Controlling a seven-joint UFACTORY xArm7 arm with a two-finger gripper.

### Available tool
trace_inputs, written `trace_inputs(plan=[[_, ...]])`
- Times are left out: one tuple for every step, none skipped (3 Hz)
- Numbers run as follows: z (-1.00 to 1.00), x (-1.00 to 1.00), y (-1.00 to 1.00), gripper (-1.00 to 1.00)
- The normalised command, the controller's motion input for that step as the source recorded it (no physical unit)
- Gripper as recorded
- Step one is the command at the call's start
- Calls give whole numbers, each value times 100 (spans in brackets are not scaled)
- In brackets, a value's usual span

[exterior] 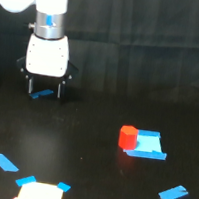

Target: Pick up the red object from the table

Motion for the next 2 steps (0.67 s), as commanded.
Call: trace_inputs(plan=[[-95, 100, -8, 100], [-100, 40, -100, 100]])
